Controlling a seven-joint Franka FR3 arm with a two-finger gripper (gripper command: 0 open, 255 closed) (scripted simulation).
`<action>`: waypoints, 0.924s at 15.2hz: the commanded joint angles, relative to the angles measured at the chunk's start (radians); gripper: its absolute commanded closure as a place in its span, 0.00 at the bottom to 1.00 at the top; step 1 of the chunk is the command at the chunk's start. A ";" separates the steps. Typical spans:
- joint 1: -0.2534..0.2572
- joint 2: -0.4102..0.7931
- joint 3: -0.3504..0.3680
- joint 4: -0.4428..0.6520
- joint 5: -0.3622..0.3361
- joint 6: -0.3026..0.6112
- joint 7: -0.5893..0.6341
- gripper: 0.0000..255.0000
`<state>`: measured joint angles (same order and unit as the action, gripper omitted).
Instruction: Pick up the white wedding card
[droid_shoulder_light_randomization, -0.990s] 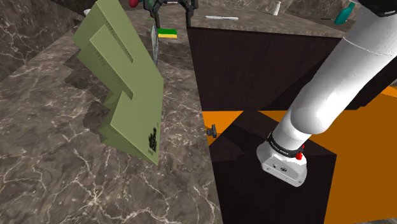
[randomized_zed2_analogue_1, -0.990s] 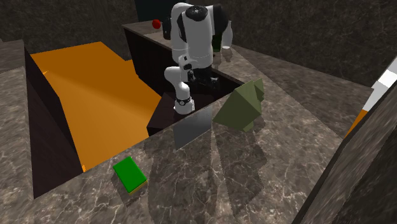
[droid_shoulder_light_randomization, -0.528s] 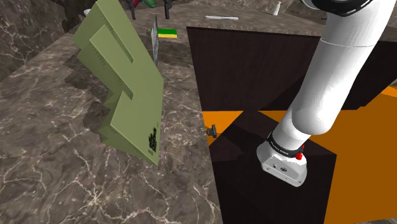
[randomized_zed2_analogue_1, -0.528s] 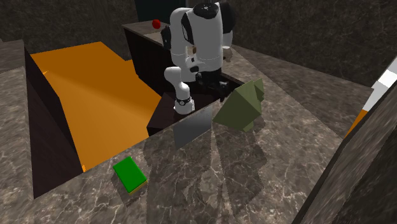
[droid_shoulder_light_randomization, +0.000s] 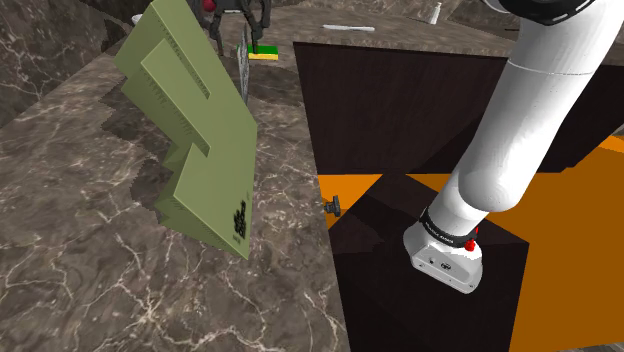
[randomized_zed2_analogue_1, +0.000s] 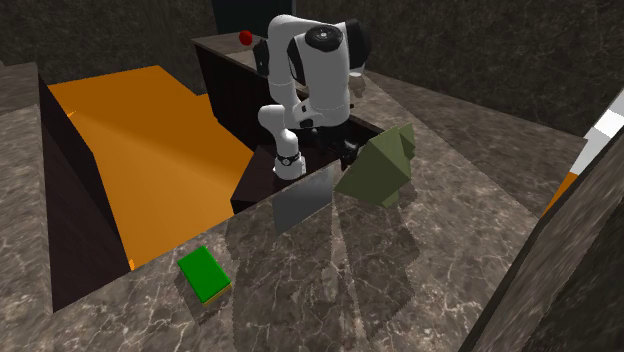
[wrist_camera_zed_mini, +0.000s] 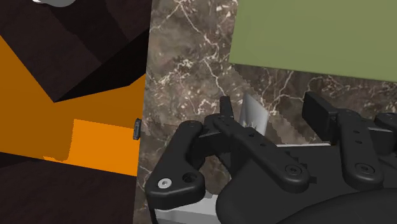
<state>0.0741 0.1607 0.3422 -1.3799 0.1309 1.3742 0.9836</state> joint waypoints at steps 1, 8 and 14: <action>0.000 -0.001 0.000 -0.004 0.000 0.003 0.000 1.00; 0.000 -0.002 0.000 -0.004 0.000 0.002 0.000 1.00; 0.007 0.030 0.003 0.106 -0.007 -0.075 0.018 1.00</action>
<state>0.0790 0.1835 0.3444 -1.2963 0.1255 1.3142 0.9971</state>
